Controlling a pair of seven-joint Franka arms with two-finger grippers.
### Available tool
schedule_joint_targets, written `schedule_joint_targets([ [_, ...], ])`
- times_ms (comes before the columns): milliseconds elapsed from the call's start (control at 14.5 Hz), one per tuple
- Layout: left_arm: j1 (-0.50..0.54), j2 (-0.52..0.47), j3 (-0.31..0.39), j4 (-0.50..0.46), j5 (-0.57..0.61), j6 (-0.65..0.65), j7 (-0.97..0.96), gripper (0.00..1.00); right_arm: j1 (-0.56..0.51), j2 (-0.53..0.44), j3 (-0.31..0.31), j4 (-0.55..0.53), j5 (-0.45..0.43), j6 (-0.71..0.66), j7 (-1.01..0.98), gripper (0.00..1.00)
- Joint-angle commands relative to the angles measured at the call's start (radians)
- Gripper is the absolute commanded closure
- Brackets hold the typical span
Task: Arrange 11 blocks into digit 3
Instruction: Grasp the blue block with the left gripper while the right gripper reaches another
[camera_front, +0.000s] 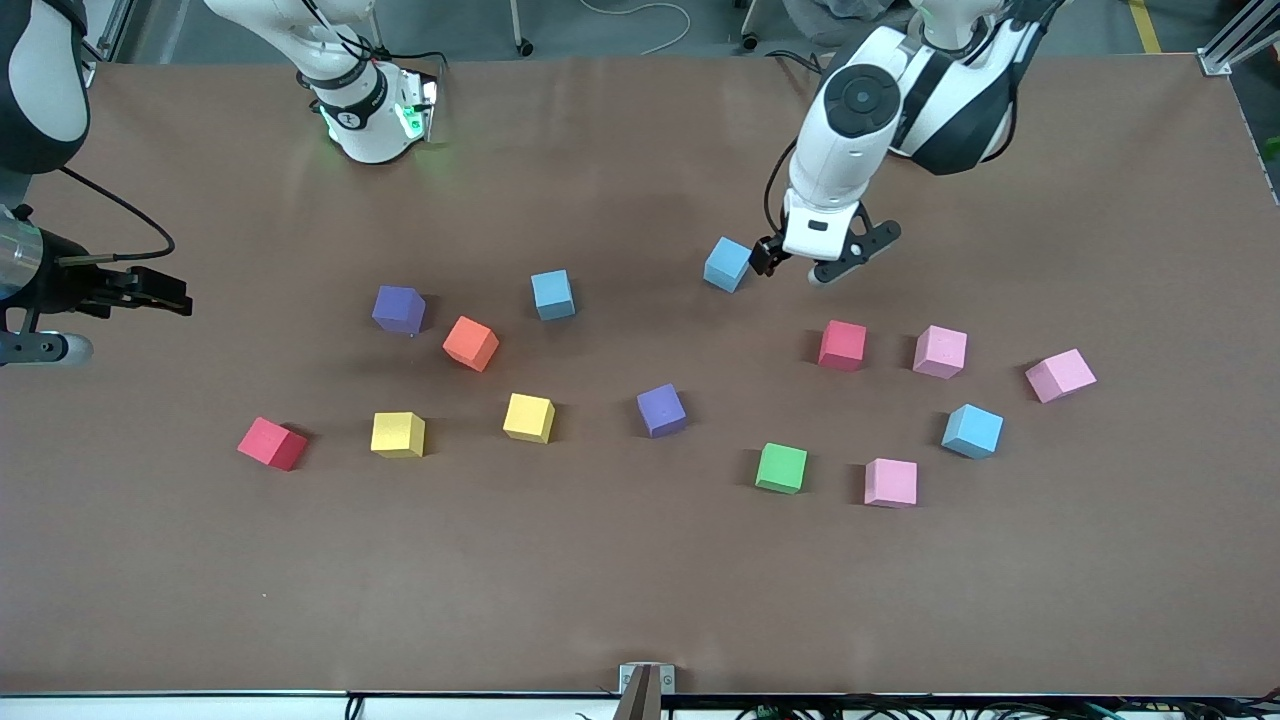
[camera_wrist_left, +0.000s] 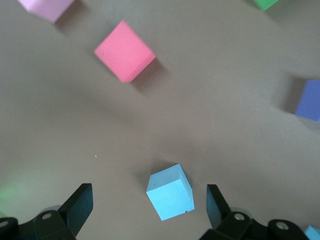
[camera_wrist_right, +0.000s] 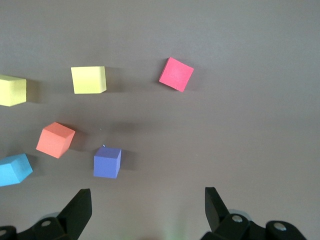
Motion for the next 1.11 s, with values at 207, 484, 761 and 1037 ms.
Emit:
schedule_joint_targets([
  [207,0.007,0.034,-0.074,-0.134,-0.026,0.198,-0.452,0.0,0.123,-0.005,0.01,-0.005,0.041,0.024,0.548,0.0],
  [484,-0.039,0.091,-0.085,-0.191,-0.026,0.336,-0.558,0.0,0.269,0.002,0.01,-0.064,0.048,0.051,0.991,0.0],
  [761,-0.068,0.189,-0.085,-0.191,-0.014,0.431,-0.628,0.0,0.365,-0.003,0.012,-0.081,0.084,0.055,1.262,0.0],
  [1037,-0.073,0.241,-0.083,-0.19,-0.013,0.449,-0.628,0.0,0.372,-0.038,0.01,-0.171,0.186,0.104,1.367,0.0],
])
